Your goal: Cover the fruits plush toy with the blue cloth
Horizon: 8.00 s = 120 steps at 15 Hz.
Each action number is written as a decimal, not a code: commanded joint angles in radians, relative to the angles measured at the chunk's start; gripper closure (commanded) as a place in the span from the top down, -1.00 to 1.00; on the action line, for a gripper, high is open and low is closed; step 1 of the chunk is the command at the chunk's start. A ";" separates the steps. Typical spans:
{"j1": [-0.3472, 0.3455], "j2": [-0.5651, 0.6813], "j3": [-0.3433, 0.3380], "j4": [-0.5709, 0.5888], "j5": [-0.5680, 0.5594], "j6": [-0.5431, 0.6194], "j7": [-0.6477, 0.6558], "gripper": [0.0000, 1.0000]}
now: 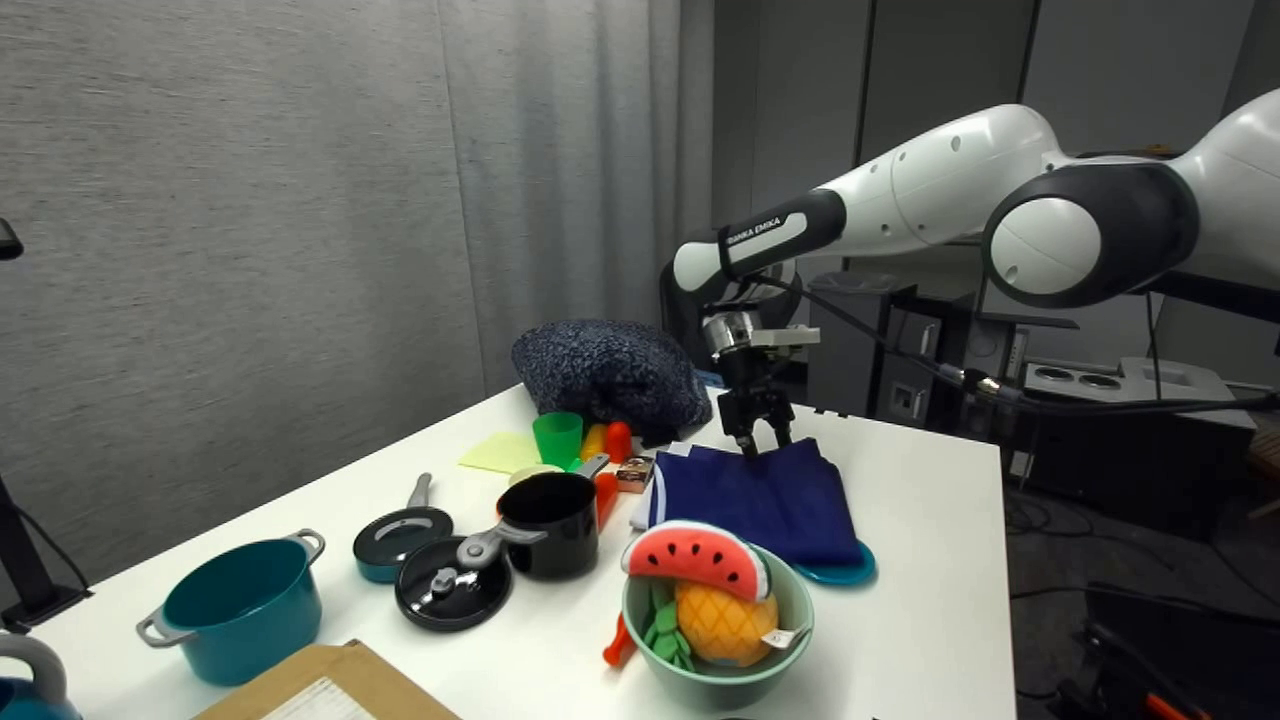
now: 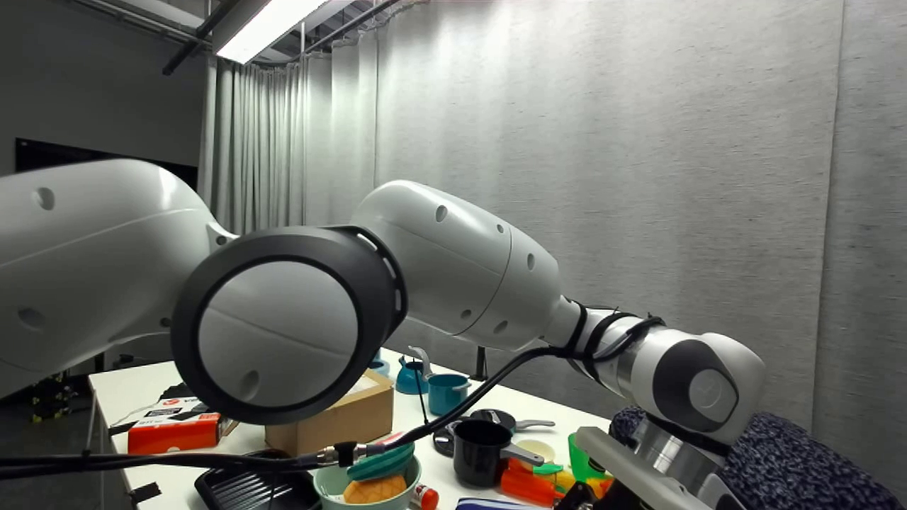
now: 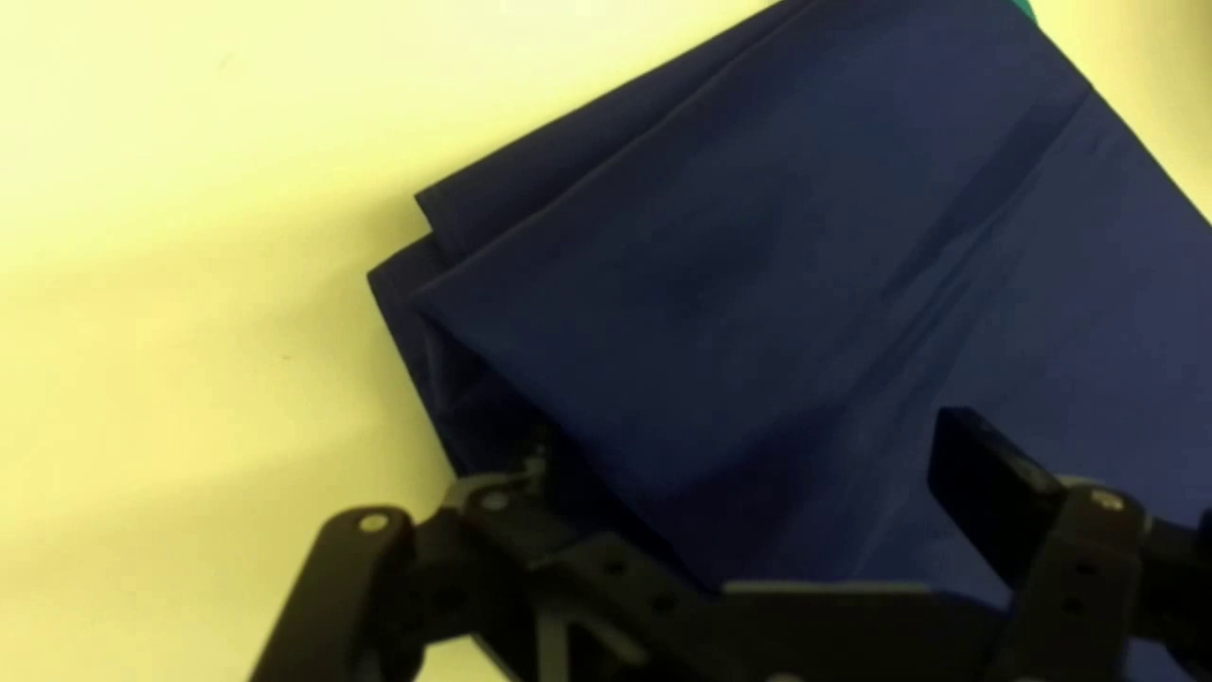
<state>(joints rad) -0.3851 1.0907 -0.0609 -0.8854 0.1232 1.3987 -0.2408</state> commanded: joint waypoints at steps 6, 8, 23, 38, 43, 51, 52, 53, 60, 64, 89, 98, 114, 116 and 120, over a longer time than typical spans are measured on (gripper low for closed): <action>0.033 0.016 0.011 0.032 -0.014 -0.065 -0.049 -0.03; 0.039 0.011 0.007 0.027 -0.018 -0.060 -0.055 -0.34; 0.291 -0.128 -0.017 -0.061 -0.087 0.223 0.232 -0.99; 0.487 -0.344 -0.069 -0.300 -0.268 0.491 0.495 -0.99; 0.473 -0.536 -0.075 -0.500 -0.332 0.551 0.480 -0.99; 0.396 -0.706 -0.084 -0.744 -0.362 0.605 0.455 -0.99; 0.416 -0.661 -0.067 -0.663 -0.360 0.574 0.478 -0.99; 0.407 -0.666 -0.069 -0.677 -0.360 0.574 0.478 -0.97; 0.424 -0.661 -0.073 -0.682 -0.394 0.597 0.523 -0.99; 0.482 -0.675 -0.074 -0.707 -0.520 0.656 0.614 -0.99; 0.611 -0.502 0.248 -0.636 -0.321 0.447 -0.096 -0.99; 0.585 -0.561 0.252 -0.704 -0.372 0.447 -0.307 -0.99; 0.543 -0.654 0.245 -0.818 -0.324 0.828 -0.192 1.00; 0.543 -0.655 0.243 -0.836 -0.322 0.897 -0.166 1.00; 0.547 -0.651 0.237 -0.874 -0.307 1.074 -0.065 1.00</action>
<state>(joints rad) 0.1709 0.4681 0.1756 -1.7030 -0.2171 2.3608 -0.3645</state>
